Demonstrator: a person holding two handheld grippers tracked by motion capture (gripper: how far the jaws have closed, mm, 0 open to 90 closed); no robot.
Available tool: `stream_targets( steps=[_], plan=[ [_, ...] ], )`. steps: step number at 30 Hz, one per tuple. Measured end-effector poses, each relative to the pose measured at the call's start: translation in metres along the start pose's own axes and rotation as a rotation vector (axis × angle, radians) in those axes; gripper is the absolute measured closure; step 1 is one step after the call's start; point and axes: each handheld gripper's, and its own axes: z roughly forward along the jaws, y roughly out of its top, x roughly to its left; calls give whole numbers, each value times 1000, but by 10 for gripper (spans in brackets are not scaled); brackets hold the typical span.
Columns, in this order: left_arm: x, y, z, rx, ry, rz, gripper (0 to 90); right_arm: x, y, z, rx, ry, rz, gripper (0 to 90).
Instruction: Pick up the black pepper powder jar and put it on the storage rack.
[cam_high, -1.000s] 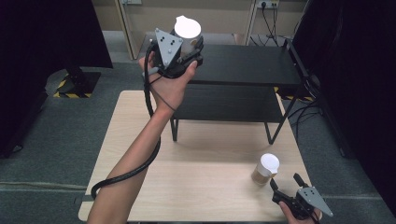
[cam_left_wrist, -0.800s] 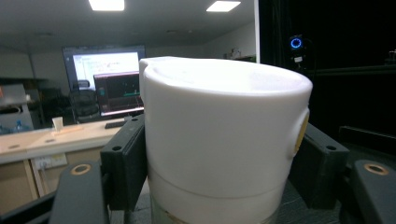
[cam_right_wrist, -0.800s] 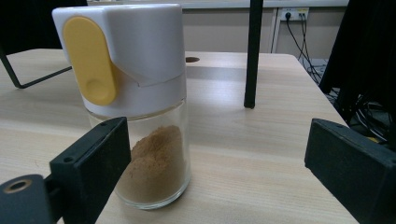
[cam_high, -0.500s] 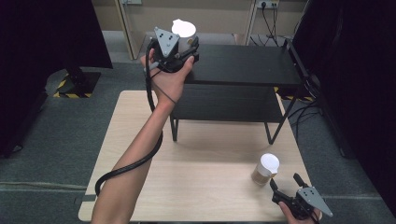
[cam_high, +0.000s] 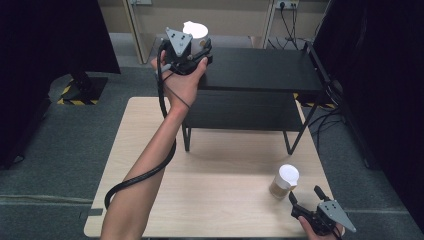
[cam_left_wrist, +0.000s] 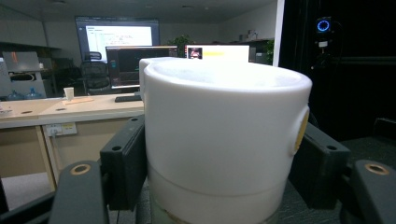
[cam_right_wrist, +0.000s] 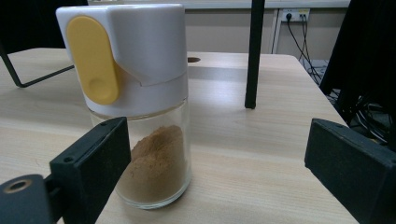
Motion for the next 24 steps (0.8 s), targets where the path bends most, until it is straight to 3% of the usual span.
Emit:
stream_targets(
  steps=[11,19,24],
  plan=[
    [5,4,6,23,1,-49,294,0,0,0,0,1,0,74],
    [0,-3,0,-34,25,-29,166,0,0,0,0,2,-4,74],
    [-5,-3,-9,-51,40,-8,155,0,0,0,1,2,-6,73]
  ],
)
